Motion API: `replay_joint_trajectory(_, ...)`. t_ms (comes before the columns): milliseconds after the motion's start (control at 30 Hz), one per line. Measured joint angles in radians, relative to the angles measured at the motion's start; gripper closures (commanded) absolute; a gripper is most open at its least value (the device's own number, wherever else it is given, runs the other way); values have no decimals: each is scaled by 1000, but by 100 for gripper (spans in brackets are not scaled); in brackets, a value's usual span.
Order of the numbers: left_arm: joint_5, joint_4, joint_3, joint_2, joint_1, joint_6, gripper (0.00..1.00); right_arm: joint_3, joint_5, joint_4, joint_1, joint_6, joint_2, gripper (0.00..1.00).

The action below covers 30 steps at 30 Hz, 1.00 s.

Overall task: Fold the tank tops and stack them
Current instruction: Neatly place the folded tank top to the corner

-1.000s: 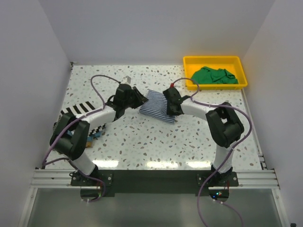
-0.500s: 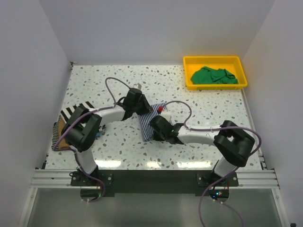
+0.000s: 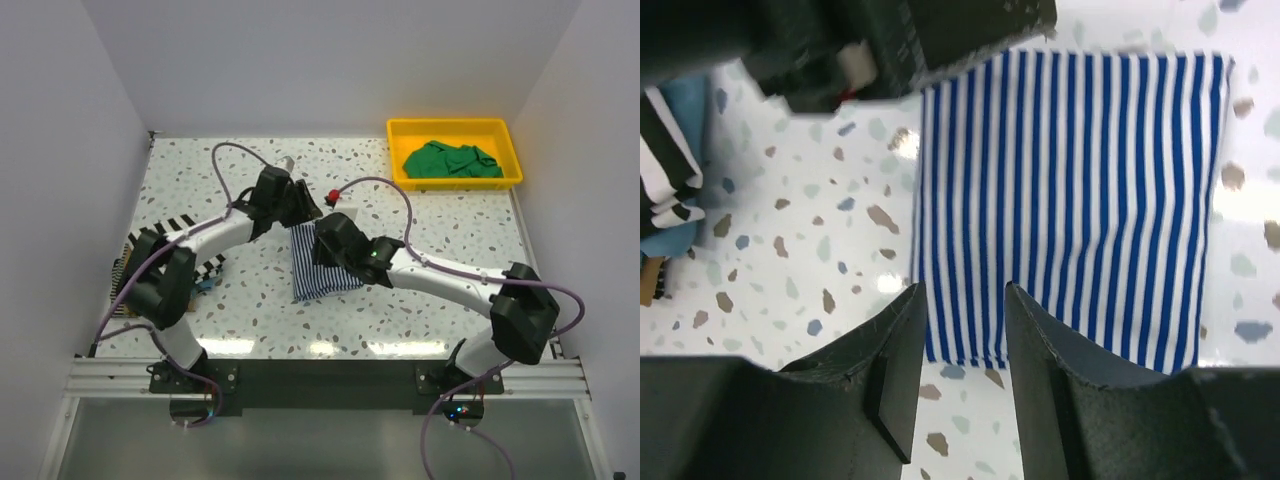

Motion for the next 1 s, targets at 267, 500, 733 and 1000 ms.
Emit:
replay_joint_trajectory(267, -18, 11, -200, -298, 82, -43, 39, 134, -8, -45, -9, -108, 126, 61)
replay_joint_trajectory(500, 72, 62, -480, -272, 83, -108, 36, 146, -40, -58, -89, -146, 198, 61)
replay_joint_trajectory(733, 143, 199, -526, -238, 82, -148, 27, 48, -65, -48, -222, -151, 298, 62)
replay_joint_trajectory(1000, 198, 313, -526, -163, 81, -182, 38, -31, -72, 28, -210, -146, 268, 63)
